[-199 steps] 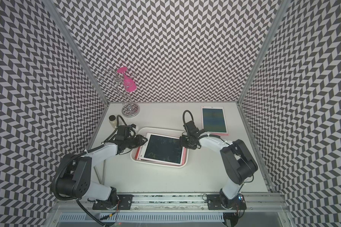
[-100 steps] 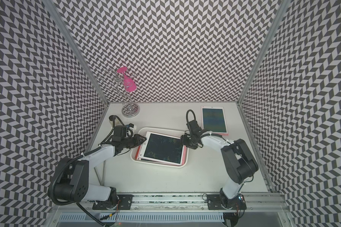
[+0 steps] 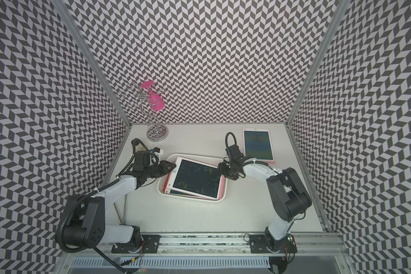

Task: Take out the writing tablet from the storage box
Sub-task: Pick up the writing tablet from the storage box.

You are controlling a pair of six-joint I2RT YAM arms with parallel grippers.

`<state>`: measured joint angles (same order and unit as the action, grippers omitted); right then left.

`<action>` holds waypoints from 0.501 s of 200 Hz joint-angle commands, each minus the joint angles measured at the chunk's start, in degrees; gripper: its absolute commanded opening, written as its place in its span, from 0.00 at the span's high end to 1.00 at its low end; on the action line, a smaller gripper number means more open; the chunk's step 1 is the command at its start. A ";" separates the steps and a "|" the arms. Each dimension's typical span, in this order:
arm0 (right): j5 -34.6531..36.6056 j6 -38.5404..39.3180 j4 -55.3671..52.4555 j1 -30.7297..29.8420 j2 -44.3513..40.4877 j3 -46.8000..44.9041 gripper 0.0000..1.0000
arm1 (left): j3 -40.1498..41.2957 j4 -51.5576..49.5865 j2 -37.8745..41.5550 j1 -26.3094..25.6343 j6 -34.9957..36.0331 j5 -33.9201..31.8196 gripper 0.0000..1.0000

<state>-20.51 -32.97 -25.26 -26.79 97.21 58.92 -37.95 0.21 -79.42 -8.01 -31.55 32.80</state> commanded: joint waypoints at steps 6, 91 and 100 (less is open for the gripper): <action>-10.10 -0.58 13.29 -1.66 0.35 0.67 0.33 | 1.13 2.74 0.06 -1.81 -1.10 10.78 0.76; -12.69 -0.70 14.68 -1.08 0.56 0.50 0.33 | 1.13 3.13 1.90 -1.39 -1.85 11.80 0.77; -12.82 -0.71 14.79 -1.09 0.53 0.50 0.33 | 1.26 3.20 2.06 -1.39 -1.91 11.81 0.77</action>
<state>-22.55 -33.26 -24.69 -25.98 97.34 58.74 -37.45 2.04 -78.54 -7.29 -32.71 35.94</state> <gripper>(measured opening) 0.672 0.231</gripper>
